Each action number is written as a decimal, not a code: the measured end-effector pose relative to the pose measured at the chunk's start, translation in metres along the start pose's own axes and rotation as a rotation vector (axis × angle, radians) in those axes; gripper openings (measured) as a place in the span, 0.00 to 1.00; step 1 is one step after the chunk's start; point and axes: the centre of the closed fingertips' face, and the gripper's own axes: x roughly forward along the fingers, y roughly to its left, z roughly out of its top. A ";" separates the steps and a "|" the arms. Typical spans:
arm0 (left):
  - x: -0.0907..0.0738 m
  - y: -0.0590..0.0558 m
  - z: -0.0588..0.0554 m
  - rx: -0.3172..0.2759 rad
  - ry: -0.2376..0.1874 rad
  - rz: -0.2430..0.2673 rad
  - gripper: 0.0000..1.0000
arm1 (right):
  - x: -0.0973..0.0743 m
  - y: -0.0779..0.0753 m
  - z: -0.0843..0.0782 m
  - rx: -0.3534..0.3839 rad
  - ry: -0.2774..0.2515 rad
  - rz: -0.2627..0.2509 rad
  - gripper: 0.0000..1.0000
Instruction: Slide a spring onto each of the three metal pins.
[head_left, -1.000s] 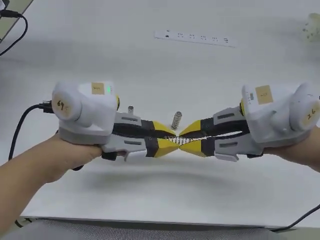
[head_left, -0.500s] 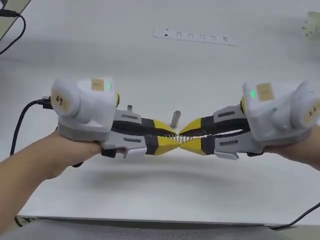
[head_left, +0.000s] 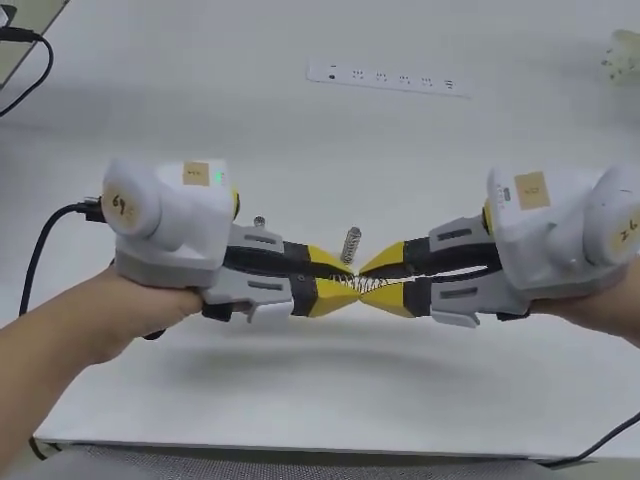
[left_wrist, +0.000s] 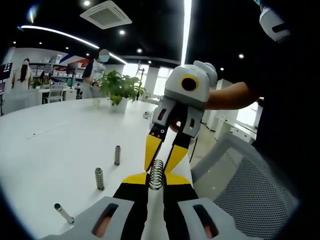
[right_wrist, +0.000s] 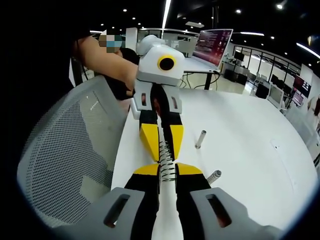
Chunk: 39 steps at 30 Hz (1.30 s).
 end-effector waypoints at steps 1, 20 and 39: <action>0.000 0.000 0.000 -0.003 0.000 -0.001 0.02 | 0.000 0.000 0.000 0.001 0.000 0.001 0.09; -0.003 0.001 0.004 -0.017 -0.011 -0.001 0.02 | -0.001 -0.002 0.005 -0.023 0.000 -0.002 0.10; -0.006 -0.003 0.005 -0.031 -0.016 -0.010 0.02 | -0.002 0.001 -0.003 -0.029 0.022 0.004 0.12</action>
